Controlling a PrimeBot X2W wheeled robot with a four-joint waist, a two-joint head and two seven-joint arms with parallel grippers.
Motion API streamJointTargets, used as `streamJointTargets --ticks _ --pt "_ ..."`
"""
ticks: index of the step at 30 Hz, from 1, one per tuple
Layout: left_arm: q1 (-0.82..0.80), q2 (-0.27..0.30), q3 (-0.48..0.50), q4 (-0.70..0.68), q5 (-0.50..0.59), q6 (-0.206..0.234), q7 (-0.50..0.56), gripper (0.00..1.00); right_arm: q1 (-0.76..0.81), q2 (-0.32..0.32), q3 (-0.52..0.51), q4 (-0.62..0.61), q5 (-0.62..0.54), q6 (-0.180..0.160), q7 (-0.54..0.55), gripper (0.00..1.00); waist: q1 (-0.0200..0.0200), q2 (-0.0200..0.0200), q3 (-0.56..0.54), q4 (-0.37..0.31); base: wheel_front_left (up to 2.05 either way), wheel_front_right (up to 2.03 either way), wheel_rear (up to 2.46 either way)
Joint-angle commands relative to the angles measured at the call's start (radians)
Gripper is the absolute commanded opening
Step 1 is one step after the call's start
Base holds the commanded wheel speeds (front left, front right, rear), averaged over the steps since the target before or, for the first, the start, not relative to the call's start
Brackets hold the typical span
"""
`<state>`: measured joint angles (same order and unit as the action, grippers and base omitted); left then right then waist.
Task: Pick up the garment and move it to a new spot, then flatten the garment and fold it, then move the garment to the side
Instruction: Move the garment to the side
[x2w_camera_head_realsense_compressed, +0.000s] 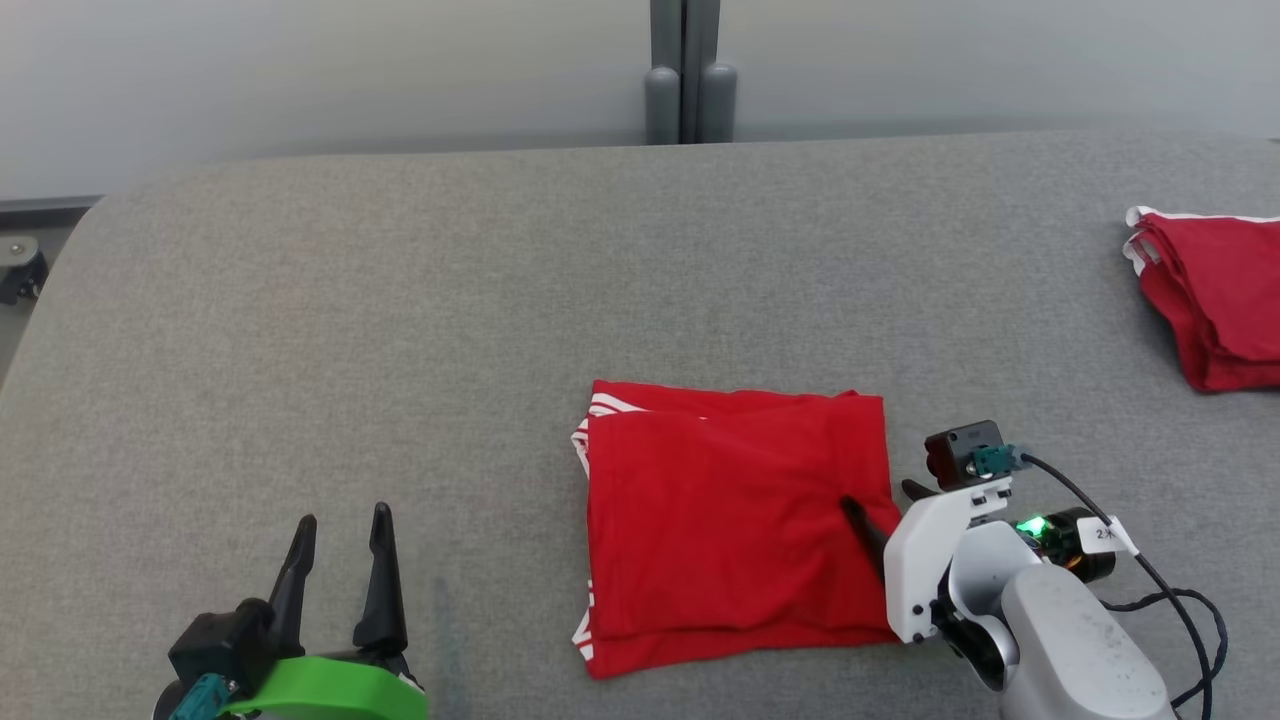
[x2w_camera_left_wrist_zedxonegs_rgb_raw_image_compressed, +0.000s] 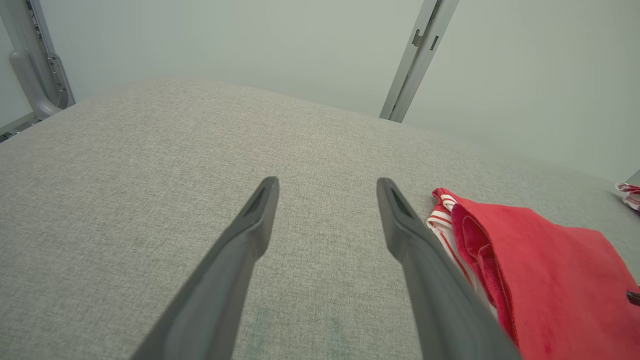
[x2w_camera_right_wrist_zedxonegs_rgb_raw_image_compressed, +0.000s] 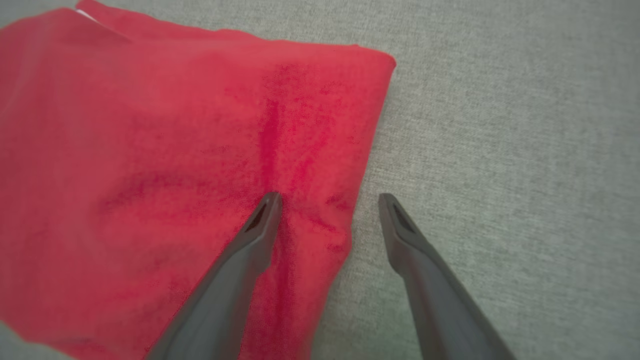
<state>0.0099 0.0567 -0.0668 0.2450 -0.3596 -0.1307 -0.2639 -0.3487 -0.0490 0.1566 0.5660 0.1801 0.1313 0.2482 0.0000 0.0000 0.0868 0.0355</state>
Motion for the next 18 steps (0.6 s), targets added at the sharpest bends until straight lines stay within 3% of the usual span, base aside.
streamJointTargets --ticks 1,6,7,8,9,10,11,12,18 --pt "-0.018 0.001 0.004 0.000 -0.002 -0.001 0.000 1.00 -0.014 -0.004 0.002 0.014 0.015 -0.001 0.008 1.00 0.0000 0.0000 0.018 0.017 0.00 0.00 0.00" --pt "-0.025 -0.001 0.010 0.000 -0.001 -0.001 0.000 1.00 -0.036 -0.003 0.038 0.056 0.065 -0.001 0.034 1.00 0.0000 0.0000 0.034 0.026 0.00 0.00 0.00" --pt "-0.026 -0.001 0.011 0.000 -0.001 -0.001 0.000 1.00 -0.040 -0.002 0.044 0.062 0.071 -0.001 0.037 0.91 0.0000 0.0000 0.036 0.026 0.00 0.00 0.00" --pt "-0.027 -0.002 0.013 0.000 -0.001 -0.001 0.000 1.00 -0.044 -0.001 0.051 0.069 0.076 -0.001 0.037 0.50 0.0000 0.0000 0.038 0.025 0.00 0.00 0.00" --pt "-0.028 -0.002 0.013 -0.001 0.000 -0.001 0.000 1.00 -0.049 0.000 0.058 0.076 0.080 -0.001 0.037 0.40 0.0000 0.0000 0.040 0.024 0.00 0.00 0.00" --pt "-0.030 -0.002 0.013 -0.002 0.000 -0.001 0.000 1.00 -0.055 -0.001 0.064 0.084 0.087 -0.001 0.038 0.24 0.0000 0.0000 0.042 0.021 0.00 0.00 0.00" --pt "-0.031 -0.003 0.012 -0.001 -0.001 -0.001 0.000 1.00 -0.059 -0.001 0.068 0.090 0.091 -0.001 0.037 0.19 0.0000 0.0000 0.044 0.018 0.00 0.00 0.00" --pt "-0.032 -0.003 0.010 -0.002 -0.001 -0.001 0.000 1.00 -0.066 -0.002 0.074 0.097 0.095 -0.001 0.034 0.00 0.0000 0.0000 0.046 0.014 0.00 0.00 0.00" --pt "-0.049 -0.003 0.003 -0.010 0.000 -0.001 0.000 1.00 -0.140 -0.008 0.075 0.103 0.074 -0.002 -0.014 0.00 0.0000 0.0000 0.065 -0.033 0.00 0.00 0.00"
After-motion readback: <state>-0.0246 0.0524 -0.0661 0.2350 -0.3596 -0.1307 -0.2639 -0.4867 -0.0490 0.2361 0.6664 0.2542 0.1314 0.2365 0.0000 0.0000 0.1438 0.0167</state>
